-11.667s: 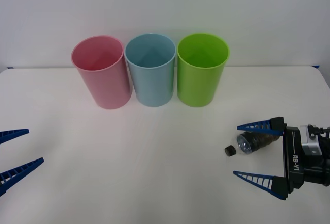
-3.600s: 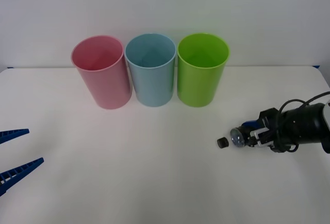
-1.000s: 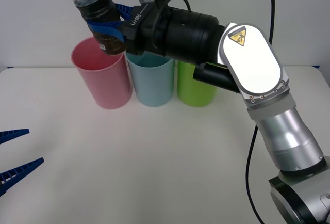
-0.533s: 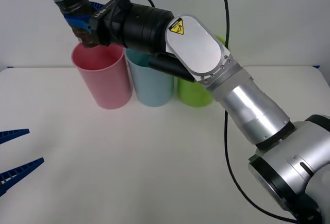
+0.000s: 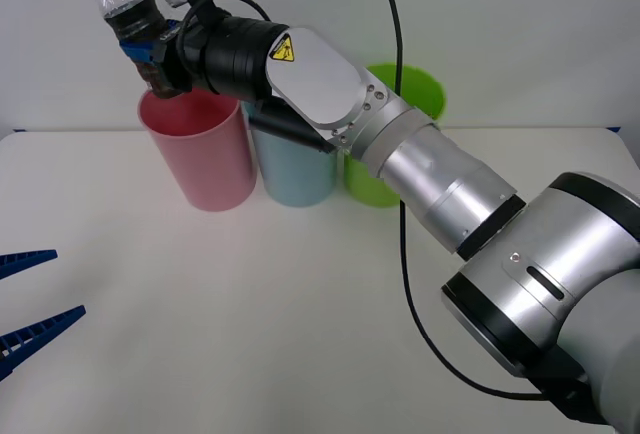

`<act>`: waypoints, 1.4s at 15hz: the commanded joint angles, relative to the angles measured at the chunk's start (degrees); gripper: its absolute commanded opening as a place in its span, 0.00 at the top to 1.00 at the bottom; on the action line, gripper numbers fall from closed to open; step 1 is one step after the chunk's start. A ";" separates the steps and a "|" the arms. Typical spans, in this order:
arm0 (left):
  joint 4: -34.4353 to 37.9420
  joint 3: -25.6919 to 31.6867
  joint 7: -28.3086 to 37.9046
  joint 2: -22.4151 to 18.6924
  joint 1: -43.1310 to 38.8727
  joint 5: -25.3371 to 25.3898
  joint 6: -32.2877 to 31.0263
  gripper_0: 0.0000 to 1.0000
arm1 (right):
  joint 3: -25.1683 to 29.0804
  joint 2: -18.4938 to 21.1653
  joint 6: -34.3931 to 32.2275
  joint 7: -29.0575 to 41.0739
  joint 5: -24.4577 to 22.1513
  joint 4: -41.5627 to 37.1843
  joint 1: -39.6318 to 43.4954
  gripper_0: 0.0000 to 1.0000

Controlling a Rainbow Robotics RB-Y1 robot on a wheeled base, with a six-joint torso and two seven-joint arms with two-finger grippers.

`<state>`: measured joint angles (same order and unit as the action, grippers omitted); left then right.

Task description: Put cans in the blue bin and PET bottles in the pink bin and trash in the green bin.

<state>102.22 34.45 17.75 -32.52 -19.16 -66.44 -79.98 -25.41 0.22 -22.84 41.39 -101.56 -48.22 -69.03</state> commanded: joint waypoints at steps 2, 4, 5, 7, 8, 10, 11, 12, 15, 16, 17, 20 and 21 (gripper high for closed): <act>0.00 0.00 0.00 0.00 0.00 0.00 0.00 0.00 | -0.08 -1.22 1.04 0.19 -1.00 4.80 -1.29 1.00; 0.00 0.00 0.00 0.00 0.00 0.00 0.00 0.00 | -0.08 -1.22 1.13 0.19 -1.18 5.59 -1.29 1.00; 0.00 0.00 0.00 0.00 0.00 0.00 0.00 0.00 | -0.08 -1.22 1.39 0.19 -1.27 5.94 -1.29 1.00; 0.00 0.00 0.00 0.00 0.00 0.00 0.00 0.00 | -0.16 -1.22 3.24 0.19 -1.71 7.09 -1.29 1.00; 0.00 0.00 0.00 0.00 0.00 0.00 0.00 0.00 | -0.25 -1.22 3.68 0.19 -1.88 7.61 -1.29 1.00; 0.00 0.00 0.00 0.00 0.00 0.00 0.00 0.00 | -0.25 -1.22 4.03 0.19 -2.24 8.23 -1.29 1.00; 0.00 0.00 0.00 0.00 0.00 0.00 0.00 0.00 | -0.43 -1.22 4.03 0.19 -2.32 8.32 -1.29 1.00; 0.00 0.00 0.00 0.00 0.00 0.00 0.00 0.00 | -0.43 -1.22 4.03 0.19 -2.32 8.32 -1.29 1.00; 0.00 0.00 0.00 0.00 0.00 0.00 0.00 0.00 | -0.78 -1.22 4.03 0.19 -2.32 8.41 -1.20 1.00; 0.00 0.00 0.00 0.00 0.00 0.00 0.00 0.00 | -1.22 -1.22 4.03 0.19 -2.32 8.32 -1.20 1.00; 0.00 0.00 0.00 0.00 0.00 0.00 0.00 0.00 | -1.31 -1.22 4.03 0.27 -2.32 8.32 -1.20 1.00; 0.00 0.00 0.00 0.00 0.00 0.00 0.00 0.00 | -1.92 -1.22 4.03 0.01 -1.53 8.41 -1.20 0.45; 0.00 0.00 0.00 0.00 0.00 0.00 0.00 0.00 | -2.10 -1.22 4.12 -0.25 -1.44 8.32 -1.29 0.24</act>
<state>102.22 34.45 17.75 -32.52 -19.16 -66.44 -79.98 -27.36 -1.01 -18.78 41.34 -103.16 -39.84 -70.25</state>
